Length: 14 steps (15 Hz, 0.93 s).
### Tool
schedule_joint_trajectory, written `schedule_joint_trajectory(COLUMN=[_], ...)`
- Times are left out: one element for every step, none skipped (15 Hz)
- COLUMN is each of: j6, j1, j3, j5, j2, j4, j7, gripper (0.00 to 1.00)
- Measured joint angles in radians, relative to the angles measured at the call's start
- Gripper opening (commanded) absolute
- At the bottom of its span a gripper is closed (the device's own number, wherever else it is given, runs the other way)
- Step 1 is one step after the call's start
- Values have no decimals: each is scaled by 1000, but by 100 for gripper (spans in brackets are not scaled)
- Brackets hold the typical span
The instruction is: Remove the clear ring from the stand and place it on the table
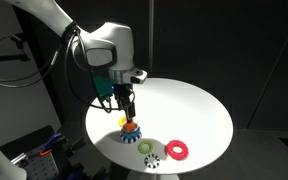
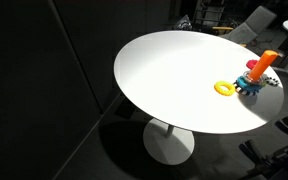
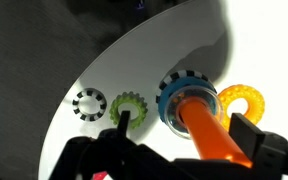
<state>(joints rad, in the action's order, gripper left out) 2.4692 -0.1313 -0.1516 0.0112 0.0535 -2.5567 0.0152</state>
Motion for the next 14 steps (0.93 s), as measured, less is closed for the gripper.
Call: schedule_joint_trajectory(j6=[6, 19, 34, 53, 75, 103, 132, 162, 196, 230, 265, 298, 330, 359], j1=[0, 0, 0, 0, 0, 0, 0, 0, 0, 0, 0, 0, 0, 0], j3=[0, 0, 1, 2, 3, 4, 5, 6, 6, 7, 7, 7, 7, 7], j5=[0, 0, 0, 0, 0, 1, 1, 1, 1, 1, 1, 1, 1, 1], j2=[-1, -2, -5, -8, -10, -12, -13, -13, -13, -13, -13, -15, -19, -23], j4=[-2, -7, -14, -22, -33, -48, -64, -81, -100, -119, -137, -152, -166, -177], j7=[-1, -1, -1, -2, -2, -2, -2, -2, -2, -2, -3, -4, -5, -6], gripper=[100, 100, 100, 100, 100, 100, 100, 100, 100, 100, 100, 100, 100, 100])
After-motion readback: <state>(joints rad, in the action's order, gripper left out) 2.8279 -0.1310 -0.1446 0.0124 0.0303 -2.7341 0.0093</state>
